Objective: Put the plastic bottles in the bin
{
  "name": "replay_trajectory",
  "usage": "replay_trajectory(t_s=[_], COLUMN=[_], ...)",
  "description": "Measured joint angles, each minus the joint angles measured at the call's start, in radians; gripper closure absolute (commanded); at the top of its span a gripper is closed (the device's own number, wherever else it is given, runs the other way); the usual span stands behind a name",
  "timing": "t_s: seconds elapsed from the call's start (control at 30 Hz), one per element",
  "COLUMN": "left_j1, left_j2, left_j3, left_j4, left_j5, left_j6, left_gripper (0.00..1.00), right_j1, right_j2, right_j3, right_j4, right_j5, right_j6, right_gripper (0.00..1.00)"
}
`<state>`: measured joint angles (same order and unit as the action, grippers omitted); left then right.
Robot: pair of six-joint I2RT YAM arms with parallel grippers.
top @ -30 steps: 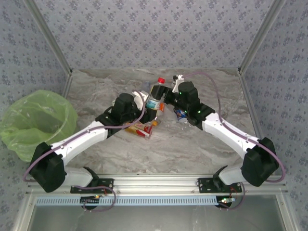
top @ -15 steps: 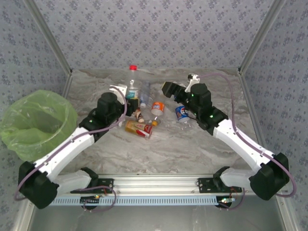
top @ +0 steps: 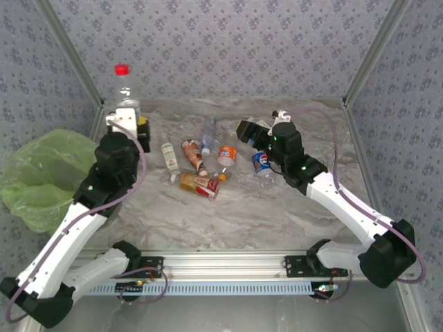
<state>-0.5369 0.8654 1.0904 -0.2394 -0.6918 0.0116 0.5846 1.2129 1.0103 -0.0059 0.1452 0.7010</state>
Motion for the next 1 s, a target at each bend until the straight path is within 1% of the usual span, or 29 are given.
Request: replay_trajectory(t_s=[0.07,0.17,0.3,0.4,0.5,0.7,0.73,0.83,0.9,0.97,1.0], left_j1=[0.034,0.127,0.306,0.428,0.521,0.655,0.679,0.748,0.771,0.774,0.774], left_j2=[-0.024,-0.066,-0.113,-0.142,-0.15,-0.158,-0.162,-0.173,-0.174,-0.171,-0.167], left_j3=[0.011,0.013,0.002,-0.033,-0.05,-0.126,-0.145,-0.193,-0.213,-0.219,-0.219], left_j4=[-0.003,-0.005,-0.003,-0.013,-0.032,-0.079,-0.087,-0.132,-0.157,-0.188,-0.2], left_j5=[-0.06,-0.148,-0.219,-0.247,-0.271,-0.274,-0.268,-0.236,-0.219,-0.207,-0.203], left_j6=[0.019,0.031,0.007,-0.032,-0.08,-0.217,-0.243,-0.334,-0.383,-0.431,-0.456], left_gripper=[0.51,0.52,0.52,0.52,0.53,0.52,0.51,0.41,0.35,0.26,0.24], right_j1=[0.0,0.0,-0.001,-0.001,-0.003,-0.005,-0.005,-0.005,-0.005,-0.006,-0.008], right_j2=[0.001,0.004,0.023,0.037,0.042,0.044,0.044,0.045,0.046,0.048,0.05], right_j3=[0.0,0.0,0.0,0.0,0.002,0.01,0.01,0.01,0.01,0.01,0.01], right_j4=[0.0,0.0,-0.001,-0.009,-0.019,-0.022,-0.023,-0.025,-0.025,-0.026,-0.026], right_j5=[0.002,0.002,0.001,-0.002,-0.003,-0.003,-0.003,-0.003,-0.003,-0.003,-0.003], right_j6=[-0.003,-0.007,-0.012,-0.014,-0.018,-0.033,-0.037,-0.04,-0.04,-0.041,-0.041], right_gripper=[0.01,0.01,0.01,0.01,0.01,0.01,0.01,0.01,0.01,0.01,0.01])
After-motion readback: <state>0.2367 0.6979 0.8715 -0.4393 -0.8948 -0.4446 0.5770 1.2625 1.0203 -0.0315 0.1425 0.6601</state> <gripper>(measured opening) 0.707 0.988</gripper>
